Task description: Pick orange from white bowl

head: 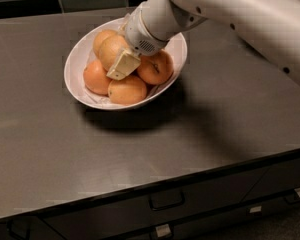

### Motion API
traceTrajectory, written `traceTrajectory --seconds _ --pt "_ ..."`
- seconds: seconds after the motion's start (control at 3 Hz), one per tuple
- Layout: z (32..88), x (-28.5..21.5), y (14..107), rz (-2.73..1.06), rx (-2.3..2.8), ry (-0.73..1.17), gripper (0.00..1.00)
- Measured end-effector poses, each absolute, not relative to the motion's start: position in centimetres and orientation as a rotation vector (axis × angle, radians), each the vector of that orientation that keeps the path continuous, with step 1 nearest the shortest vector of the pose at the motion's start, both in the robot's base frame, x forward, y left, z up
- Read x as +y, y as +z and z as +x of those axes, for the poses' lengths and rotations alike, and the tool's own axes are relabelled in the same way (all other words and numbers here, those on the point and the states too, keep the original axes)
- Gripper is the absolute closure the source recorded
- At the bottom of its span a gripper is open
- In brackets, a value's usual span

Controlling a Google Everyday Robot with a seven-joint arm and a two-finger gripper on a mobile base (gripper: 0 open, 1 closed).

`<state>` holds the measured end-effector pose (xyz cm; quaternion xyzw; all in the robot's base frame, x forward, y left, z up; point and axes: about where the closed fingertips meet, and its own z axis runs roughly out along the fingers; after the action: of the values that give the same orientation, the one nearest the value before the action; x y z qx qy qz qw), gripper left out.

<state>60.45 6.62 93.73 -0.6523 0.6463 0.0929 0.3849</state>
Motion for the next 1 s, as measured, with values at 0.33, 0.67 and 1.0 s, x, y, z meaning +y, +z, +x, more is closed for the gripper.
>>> traceTrajectory --seconds 0.33,0.67,1.0 --pt "60.5 6.6 93.7 -1.662 1.646 0.237 0.73" --pt "60.1 6.8 94.9 -1.671 1.643 0.223 0.96" --pt "59.2 7.3 98.0 -1.672 1.602 0.182 1.00"
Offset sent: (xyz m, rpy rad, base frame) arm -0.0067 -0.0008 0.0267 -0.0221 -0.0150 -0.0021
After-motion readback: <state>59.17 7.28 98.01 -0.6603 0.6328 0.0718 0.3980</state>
